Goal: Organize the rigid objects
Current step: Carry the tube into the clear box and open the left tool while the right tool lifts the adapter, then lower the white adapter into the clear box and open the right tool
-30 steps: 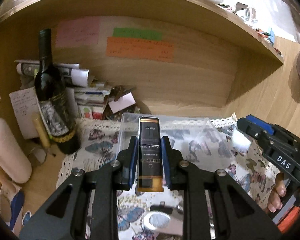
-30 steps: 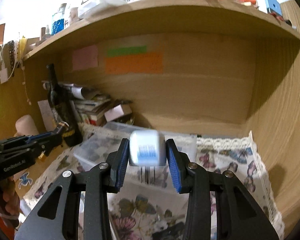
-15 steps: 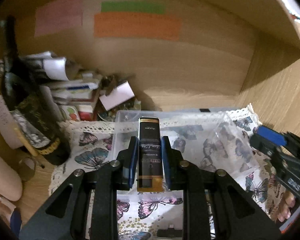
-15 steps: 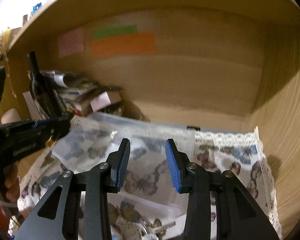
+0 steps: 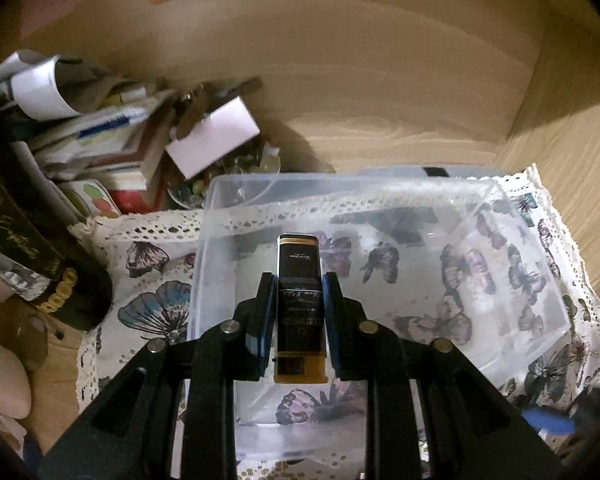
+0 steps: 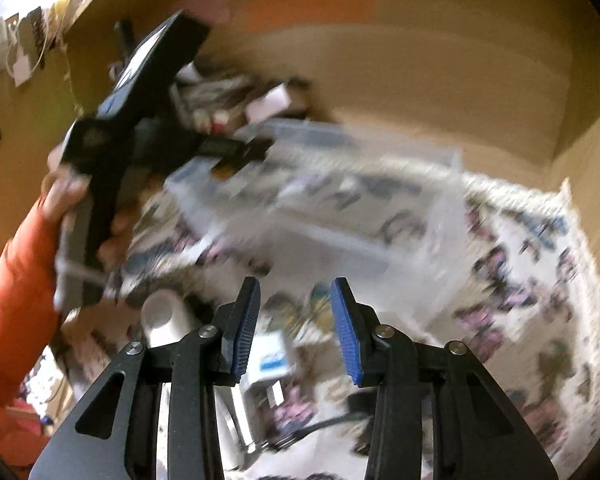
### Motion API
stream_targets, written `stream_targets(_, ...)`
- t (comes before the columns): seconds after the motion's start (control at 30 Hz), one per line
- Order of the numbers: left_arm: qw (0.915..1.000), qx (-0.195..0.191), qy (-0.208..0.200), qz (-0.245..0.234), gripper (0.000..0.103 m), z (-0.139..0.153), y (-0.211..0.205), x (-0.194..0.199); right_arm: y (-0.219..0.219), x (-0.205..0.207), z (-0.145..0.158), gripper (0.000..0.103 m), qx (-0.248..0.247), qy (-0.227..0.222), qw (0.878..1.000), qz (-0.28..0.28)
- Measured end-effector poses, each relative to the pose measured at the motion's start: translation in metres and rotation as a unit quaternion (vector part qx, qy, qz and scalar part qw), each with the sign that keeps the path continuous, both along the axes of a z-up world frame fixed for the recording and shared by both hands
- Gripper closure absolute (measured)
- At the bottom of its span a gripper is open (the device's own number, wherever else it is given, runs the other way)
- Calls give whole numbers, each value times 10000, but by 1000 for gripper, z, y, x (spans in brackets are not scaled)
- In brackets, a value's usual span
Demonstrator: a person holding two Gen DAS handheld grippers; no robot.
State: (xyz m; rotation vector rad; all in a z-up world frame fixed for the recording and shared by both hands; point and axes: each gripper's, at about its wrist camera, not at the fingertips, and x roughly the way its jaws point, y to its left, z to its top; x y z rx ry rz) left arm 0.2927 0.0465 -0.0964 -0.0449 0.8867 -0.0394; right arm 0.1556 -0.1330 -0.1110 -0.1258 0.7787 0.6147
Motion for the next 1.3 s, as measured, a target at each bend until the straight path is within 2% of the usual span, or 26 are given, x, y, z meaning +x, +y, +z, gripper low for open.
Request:
stream_targets(0.3, 9999, 17, 125, -34, 80, -7, 2, 5, 6, 2, -37, 69, -274, 682, 9973, 81)
stream_targets(0.43, 9999, -26, 133, -92, 80, -4, -1, 2, 4, 4, -37, 69, -213, 704, 9973, 52)
stream_targets(0.5, 9999, 25, 104, -99, 77, -1, -3, -1, 4, 4, -37, 69, -175, 673, 9976, 13)
stream_targets(0.6, 9999, 78, -33, -124, 62, 6, -5, -10, 4, 2, -27, 69, -131, 504, 9986, -38)
stream_targets(0.67, 9996, 147, -215, -111, 43, 14, -8, -18, 1, 0, -15, 69, -77, 319, 9994, -67)
stream_targets(0.77, 9978, 301, -587, -69, 25, 30, -11, -36, -3, -1, 3, 69, -28, 0, 9999, -121)
stream_targets(0.87, 9960, 313, -836, -52, 11, 41, -12, -53, -6, 0, 20, 69, 36, -289, 9994, -197)
stream_targets(0.93, 9949, 295, -962, -22, 8, 46, -10, -63, -6, 5, 28, 69, 74, -441, 9987, -252)
stream_targets(1.1, 9937, 245, -1093, 33, 6, 54, -2, -90, -7, 14, 50, 69, 171, -807, 9958, -403)
stream_targets(1.3, 9947, 81, -1015, 139, 4, 49, 12, -114, -7, 33, 67, 69, 177, -1141, 9911, -668)
